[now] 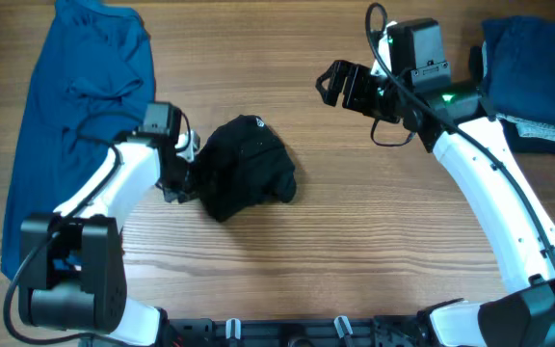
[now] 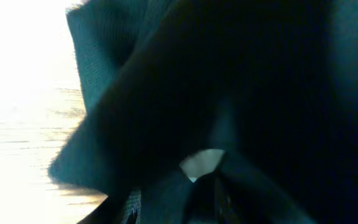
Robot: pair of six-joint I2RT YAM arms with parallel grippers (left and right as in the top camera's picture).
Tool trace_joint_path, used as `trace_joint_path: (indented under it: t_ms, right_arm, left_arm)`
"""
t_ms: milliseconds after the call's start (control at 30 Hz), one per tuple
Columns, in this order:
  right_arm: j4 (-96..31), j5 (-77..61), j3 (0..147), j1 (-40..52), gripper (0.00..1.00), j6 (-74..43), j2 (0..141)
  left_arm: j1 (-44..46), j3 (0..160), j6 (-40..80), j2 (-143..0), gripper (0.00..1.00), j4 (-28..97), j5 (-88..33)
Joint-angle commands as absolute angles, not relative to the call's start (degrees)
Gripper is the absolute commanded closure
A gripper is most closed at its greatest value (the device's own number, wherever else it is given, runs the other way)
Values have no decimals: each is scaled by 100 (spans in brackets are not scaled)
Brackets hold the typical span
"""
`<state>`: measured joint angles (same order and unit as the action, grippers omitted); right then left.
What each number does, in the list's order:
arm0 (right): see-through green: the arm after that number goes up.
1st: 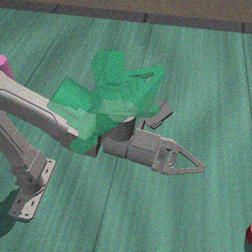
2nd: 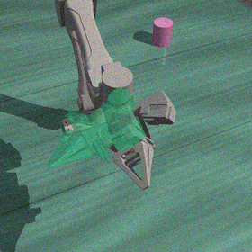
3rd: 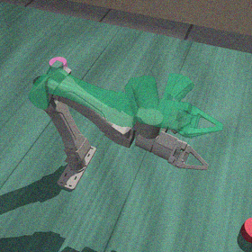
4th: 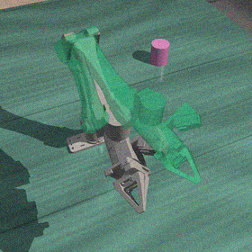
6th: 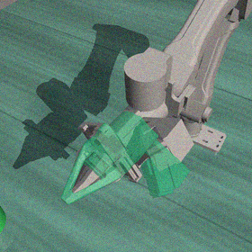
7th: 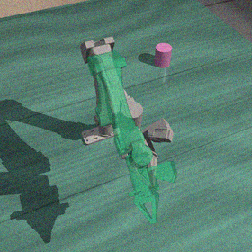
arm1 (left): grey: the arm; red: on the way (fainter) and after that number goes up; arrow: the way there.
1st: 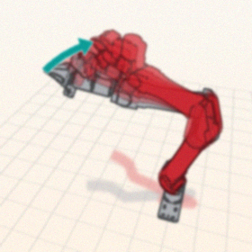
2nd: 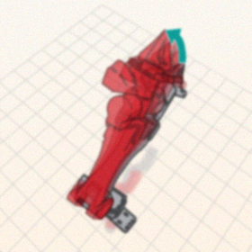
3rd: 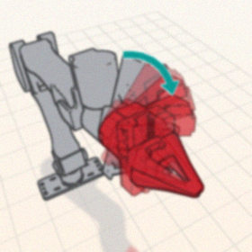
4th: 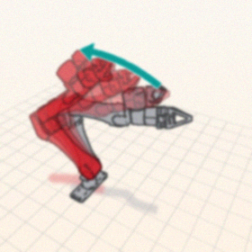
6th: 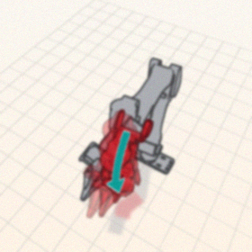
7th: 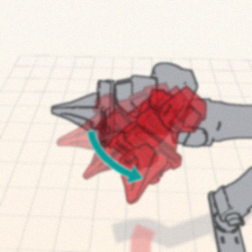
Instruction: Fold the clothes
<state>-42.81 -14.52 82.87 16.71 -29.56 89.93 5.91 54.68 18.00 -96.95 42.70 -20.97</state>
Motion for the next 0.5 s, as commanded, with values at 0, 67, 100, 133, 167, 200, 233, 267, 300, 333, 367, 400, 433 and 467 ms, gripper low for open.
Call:
trace_joint_path:
  t_ms: [0, 67, 100, 133, 167, 200, 233, 267, 300, 333, 367, 400, 433, 467]
  right_arm:
    - [-4274, -1487, 8294, 1662, 1, -2714, 9052]
    - [-4272, -1487, 8294, 1662, 1, -2711, 9052]
    - [-4272, -1490, 8294, 1662, 1, -2714, 9052]
    - [-4272, -1490, 8294, 1662, 1, -2716, 9052]
    - [-4270, -1490, 8294, 1662, 1, -2716, 9052]
    - [-4268, -1490, 8294, 1662, 0, -2716, 9052]
    - [-4268, -1490, 8294, 1662, 1, -2714, 9052]
    - [-4272, -1494, 8294, 1662, 0, -2714, 9052]
    - [-4274, -1500, 8294, 1662, 1, -2711, 9052]
    - [-4272, -1507, 8294, 1662, 1, -2711, 9052]
    - [-4272, -1507, 8294, 1662, 1, -2707, 9052]
    - [-4270, -1507, 8294, 1662, 1, -2707, 9052]
    - [-4268, -1507, 8294, 1662, 1, -2703, 9052]
    - [-4263, -1505, 8294, 1662, 1, -2700, 9052]
  left_arm:
    - [565, 4974, 2023, -9642, 62, 3879, -2359]
    - [565, 4814, 2025, -9642, 62, 3688, -2259]
    - [565, 4753, 2025, -9642, 62, 3612, -2161]
    - [565, 4713, 2025, -9642, 62, 3570, -2029]
    - [567, 4711, 2025, -9642, 61, 3573, -1883]
    - [565, 4711, 2023, -9642, 60, 3573, -1774]
    - [561, 4711, 2023, -9642, 58, 3575, -1693]
    - [561, 4711, 2023, -9642, 54, 3575, -1599]
    - [561, 4711, 2021, -9642, 48, 3588, -1522]
    - [561, 4711, 2021, -9642, 40, 3616, -1424]
    - [561, 4711, 2021, -9642, 29, 3642, -1317]
    - [561, 4711, 2021, -9642, 19, 3660, -1214]
    - [561, 4711, 2021, -9642, 16, 3658, -1140]
    - [561, 4711, 2021, -9642, 16, 3623, -1120]
